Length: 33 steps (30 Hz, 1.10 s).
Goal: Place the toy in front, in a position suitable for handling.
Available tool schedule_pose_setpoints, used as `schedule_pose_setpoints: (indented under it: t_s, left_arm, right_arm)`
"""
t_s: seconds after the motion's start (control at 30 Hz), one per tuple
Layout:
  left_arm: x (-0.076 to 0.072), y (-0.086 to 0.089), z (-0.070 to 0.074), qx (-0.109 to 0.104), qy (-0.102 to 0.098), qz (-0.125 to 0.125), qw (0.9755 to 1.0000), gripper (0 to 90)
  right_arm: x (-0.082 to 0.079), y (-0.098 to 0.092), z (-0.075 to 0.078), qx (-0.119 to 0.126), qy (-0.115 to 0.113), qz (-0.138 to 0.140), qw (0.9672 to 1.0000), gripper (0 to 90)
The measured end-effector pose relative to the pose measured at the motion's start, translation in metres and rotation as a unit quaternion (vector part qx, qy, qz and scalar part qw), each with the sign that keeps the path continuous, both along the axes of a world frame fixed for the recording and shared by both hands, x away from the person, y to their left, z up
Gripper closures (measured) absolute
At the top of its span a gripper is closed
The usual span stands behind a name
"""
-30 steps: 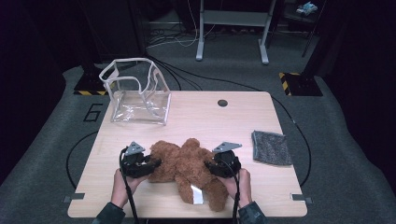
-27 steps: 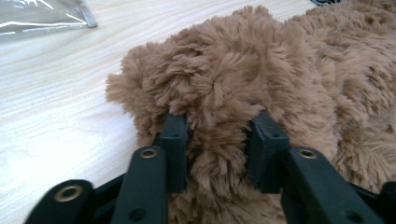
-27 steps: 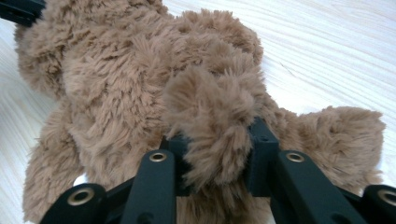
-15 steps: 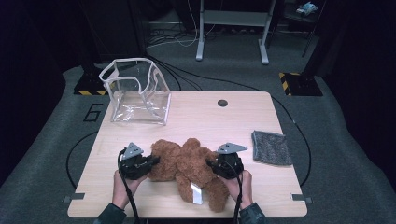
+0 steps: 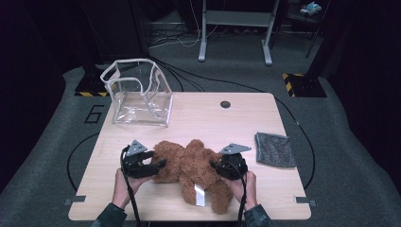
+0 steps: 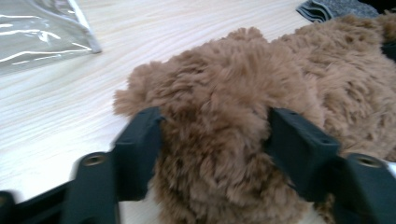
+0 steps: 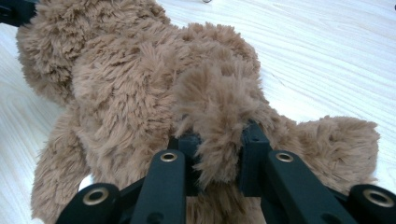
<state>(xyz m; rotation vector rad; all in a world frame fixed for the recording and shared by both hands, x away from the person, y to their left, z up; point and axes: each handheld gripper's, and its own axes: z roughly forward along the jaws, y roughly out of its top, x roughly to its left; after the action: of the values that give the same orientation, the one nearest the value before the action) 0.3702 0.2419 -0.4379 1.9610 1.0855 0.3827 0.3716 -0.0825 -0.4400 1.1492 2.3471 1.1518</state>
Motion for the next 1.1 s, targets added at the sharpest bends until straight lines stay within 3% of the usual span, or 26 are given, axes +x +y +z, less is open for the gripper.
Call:
schedule_pose_setpoints:
  t_s: [0.13, 0.33, 0.47, 0.6, 0.8, 1.1]
  left_arm:
    - [0.007, -0.014, -0.011, 0.031, 0.028, -0.016, 0.9990, 30.3]
    - [0.004, -0.012, -0.024, 0.019, 0.010, -0.012, 0.9997, 58.9]
    - [0.000, -0.010, -0.020, 0.013, -0.005, -0.015, 0.9998, 66.0]
    - [-0.002, -0.010, -0.015, -0.008, -0.007, -0.014, 0.9998, 67.5]
    - [-0.002, -0.015, -0.009, -0.044, -0.008, -0.012, 0.9989, 68.0]
    - [0.011, -0.031, 0.011, -0.053, -0.027, -0.006, 0.9982, 68.0]
  right_arm:
    - [0.002, 0.000, -0.002, -0.004, 0.003, -0.002, 1.0000, 75.8]
    - [0.003, 0.004, -0.004, -0.012, 0.005, -0.002, 0.9999, 75.9]
    - [0.001, 0.004, -0.001, -0.010, -0.002, -0.008, 0.9999, 76.2]
    - [-0.001, -0.002, 0.006, 0.007, -0.006, -0.012, 0.9999, 76.6]
    - [-0.002, -0.008, 0.026, -0.003, -0.033, -0.014, 0.9994, 76.7]
    - [0.013, -0.016, 0.055, -0.024, -0.061, -0.031, 0.9973, 76.7]
